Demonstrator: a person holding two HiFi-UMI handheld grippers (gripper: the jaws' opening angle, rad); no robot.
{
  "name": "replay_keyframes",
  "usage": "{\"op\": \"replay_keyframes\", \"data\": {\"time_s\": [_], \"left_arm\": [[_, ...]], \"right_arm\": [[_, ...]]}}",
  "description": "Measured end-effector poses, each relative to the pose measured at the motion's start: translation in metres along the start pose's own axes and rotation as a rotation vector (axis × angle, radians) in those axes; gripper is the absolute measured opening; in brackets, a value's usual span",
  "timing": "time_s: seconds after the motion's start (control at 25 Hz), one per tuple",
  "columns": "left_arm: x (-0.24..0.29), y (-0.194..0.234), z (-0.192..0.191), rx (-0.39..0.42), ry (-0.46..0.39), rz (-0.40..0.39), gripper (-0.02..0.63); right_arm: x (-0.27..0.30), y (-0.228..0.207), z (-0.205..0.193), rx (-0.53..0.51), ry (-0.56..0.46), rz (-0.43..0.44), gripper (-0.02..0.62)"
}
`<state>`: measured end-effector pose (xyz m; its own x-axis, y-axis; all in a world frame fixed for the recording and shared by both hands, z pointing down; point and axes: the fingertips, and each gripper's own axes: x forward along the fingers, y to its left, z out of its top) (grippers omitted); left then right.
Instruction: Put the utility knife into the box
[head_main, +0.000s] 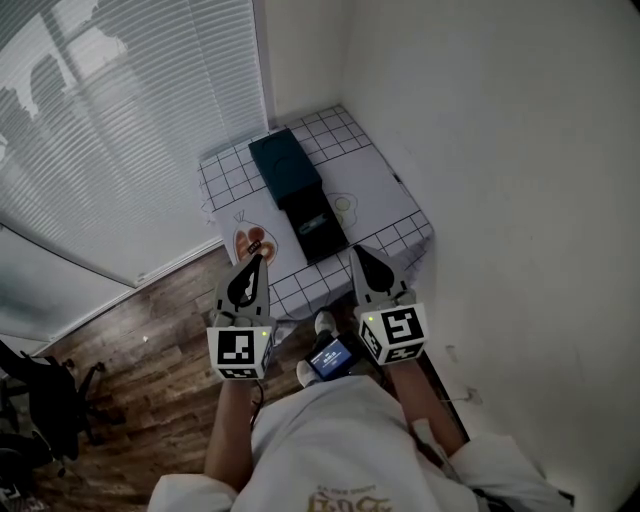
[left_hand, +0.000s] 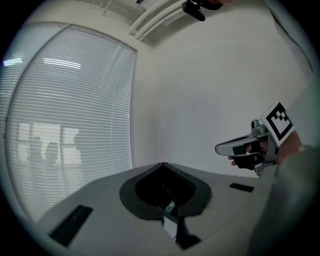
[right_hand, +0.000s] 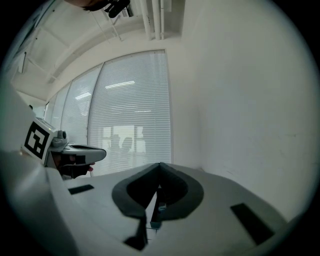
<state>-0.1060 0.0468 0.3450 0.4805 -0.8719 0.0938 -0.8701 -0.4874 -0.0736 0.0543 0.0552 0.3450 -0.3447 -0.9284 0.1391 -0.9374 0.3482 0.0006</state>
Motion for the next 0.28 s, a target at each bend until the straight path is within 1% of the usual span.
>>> {"op": "replay_keyframes", "data": {"time_s": [0.28], "left_arm": [[-0.0016,0.0031,-0.0003,0.003,0.002,0.007,0.008]], "right_arm": [[0.0009,0.0005,-0.0011,-0.01,0.009,-0.003,0.006]]}}
